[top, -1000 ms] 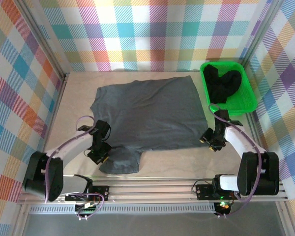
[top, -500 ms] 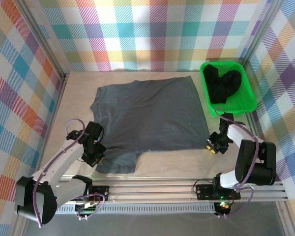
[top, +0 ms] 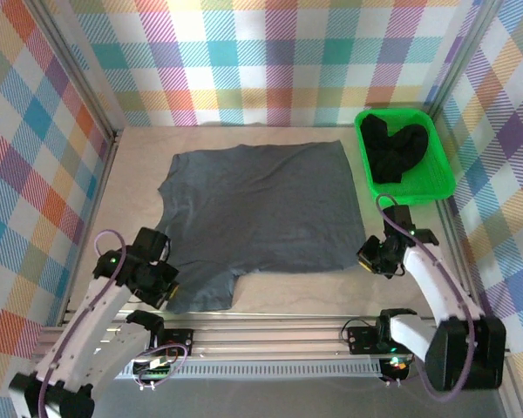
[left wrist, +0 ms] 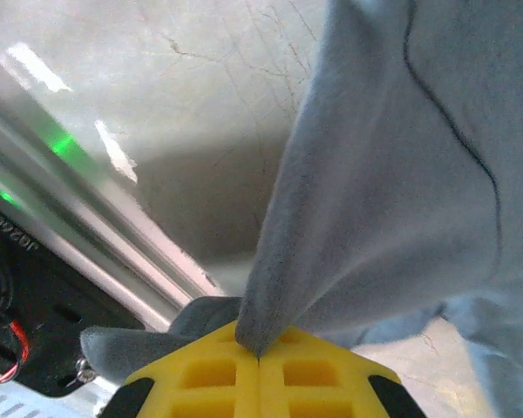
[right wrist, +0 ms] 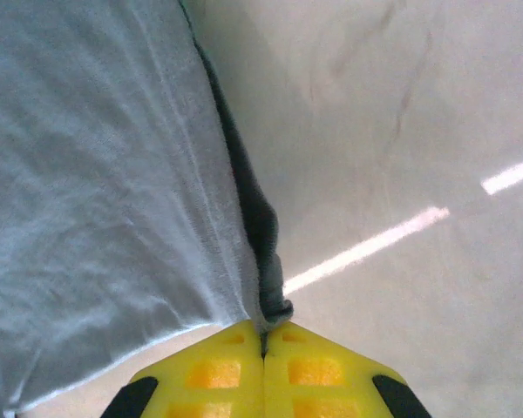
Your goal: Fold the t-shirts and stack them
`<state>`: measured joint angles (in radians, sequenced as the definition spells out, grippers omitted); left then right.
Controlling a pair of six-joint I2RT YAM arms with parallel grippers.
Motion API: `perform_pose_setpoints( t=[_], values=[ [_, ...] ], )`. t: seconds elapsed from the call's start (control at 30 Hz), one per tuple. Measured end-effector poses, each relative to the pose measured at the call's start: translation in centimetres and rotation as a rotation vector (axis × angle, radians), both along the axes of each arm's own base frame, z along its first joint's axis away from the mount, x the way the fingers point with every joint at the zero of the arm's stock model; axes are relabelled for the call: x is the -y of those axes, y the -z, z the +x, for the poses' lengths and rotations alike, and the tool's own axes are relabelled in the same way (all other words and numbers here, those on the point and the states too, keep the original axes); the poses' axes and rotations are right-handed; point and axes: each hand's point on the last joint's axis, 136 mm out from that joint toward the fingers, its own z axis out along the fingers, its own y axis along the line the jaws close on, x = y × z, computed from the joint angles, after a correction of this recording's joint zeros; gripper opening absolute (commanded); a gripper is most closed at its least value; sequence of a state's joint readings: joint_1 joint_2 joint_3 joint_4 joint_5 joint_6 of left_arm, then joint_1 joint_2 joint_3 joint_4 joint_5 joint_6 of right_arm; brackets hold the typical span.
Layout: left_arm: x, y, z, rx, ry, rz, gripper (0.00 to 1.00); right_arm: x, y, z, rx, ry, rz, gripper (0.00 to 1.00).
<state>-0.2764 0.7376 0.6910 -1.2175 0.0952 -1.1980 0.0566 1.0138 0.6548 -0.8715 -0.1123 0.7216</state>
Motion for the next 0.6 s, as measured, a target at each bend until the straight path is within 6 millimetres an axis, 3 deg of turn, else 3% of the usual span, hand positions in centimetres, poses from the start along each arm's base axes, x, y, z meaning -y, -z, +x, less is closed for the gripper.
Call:
perform_pose_setpoints(
  t=[0.13,0.27,0.37,0.6],
  values=[
    [-0.4,-1.3,-0.2,0.047,-0.049,-0.005,0.0,-0.1,-0.9,-1.7,-0.029,0.01,-0.005,0.0],
    [-0.1,-2.1,2.7,0.041,-0.06,0.021,0.0,0.1,-0.7,-0.9,-0.09,0.024,-0.023,0.0],
    [0.7,-2.8,7.1,0.046,-0.064,0.035,0.0,-0.1,-0.6,1.3,-0.122,0.03,-0.023,0.0],
    [1.2,-3.7,19.2,0.124,-0.063,0.043,0.0,-0.6,-1.2,8.4,-0.089,0.031,-0.021,0.0]
  ],
)
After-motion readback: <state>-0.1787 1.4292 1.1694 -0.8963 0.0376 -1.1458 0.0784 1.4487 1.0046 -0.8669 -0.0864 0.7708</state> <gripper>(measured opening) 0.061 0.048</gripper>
